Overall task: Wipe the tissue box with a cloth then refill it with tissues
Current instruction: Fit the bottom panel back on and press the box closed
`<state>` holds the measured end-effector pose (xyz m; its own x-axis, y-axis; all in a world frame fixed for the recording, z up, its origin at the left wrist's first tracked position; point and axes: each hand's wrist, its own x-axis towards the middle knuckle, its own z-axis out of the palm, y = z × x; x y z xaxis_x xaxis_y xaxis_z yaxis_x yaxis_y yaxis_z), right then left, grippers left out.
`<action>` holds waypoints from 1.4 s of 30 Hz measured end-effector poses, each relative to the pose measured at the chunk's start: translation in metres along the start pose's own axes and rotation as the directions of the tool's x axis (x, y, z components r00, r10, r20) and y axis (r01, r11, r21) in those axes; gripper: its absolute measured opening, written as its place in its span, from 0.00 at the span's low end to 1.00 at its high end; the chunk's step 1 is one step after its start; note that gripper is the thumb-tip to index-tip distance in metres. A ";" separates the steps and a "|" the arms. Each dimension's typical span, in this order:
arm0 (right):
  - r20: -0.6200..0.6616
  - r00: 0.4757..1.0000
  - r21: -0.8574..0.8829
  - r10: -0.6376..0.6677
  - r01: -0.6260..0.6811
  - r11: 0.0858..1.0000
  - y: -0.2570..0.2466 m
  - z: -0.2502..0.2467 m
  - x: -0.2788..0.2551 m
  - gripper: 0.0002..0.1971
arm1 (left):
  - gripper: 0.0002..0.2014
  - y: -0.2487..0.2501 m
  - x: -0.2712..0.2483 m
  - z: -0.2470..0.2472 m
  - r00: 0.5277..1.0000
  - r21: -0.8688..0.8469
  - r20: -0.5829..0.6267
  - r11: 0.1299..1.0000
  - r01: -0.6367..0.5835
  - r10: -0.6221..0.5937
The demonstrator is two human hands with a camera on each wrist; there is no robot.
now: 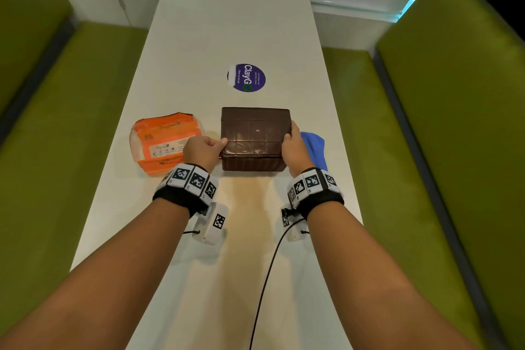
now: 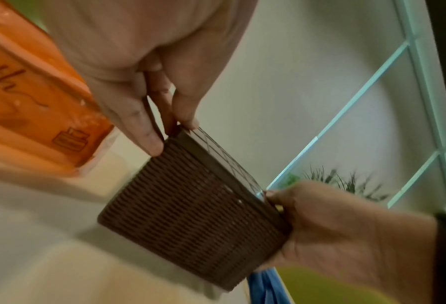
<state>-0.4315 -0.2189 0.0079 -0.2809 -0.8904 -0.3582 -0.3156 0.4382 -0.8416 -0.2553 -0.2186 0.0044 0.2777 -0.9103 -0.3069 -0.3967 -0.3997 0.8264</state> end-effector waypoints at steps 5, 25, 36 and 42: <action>0.085 0.990 0.233 0.109 -0.126 0.964 -0.004 -0.015 0.000 0.27 | 0.03 0.001 0.005 -0.005 0.967 -0.268 0.176 0.936 0.227 -0.184; 0.069 0.998 0.060 0.009 -0.013 0.998 0.000 -0.005 0.033 0.25 | 0.25 0.021 0.033 0.028 0.931 -0.202 0.344 0.959 0.199 -0.120; 0.070 0.994 -0.180 -0.084 0.096 0.979 -0.007 -0.003 0.020 0.25 | 0.32 0.019 0.034 0.032 0.963 0.053 0.264 0.997 0.050 -0.062; -0.004 0.989 -0.277 -0.147 0.140 0.951 -0.003 0.004 0.015 0.22 | 0.26 0.016 0.021 0.037 0.945 0.390 0.171 0.862 -0.324 0.278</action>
<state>-0.4308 -0.2341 0.0036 -0.2350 -0.9447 -0.2287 -0.5907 0.3257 -0.7383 -0.2886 -0.2477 -0.0063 0.0029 -0.9900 -0.1408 -0.7732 -0.0916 0.6275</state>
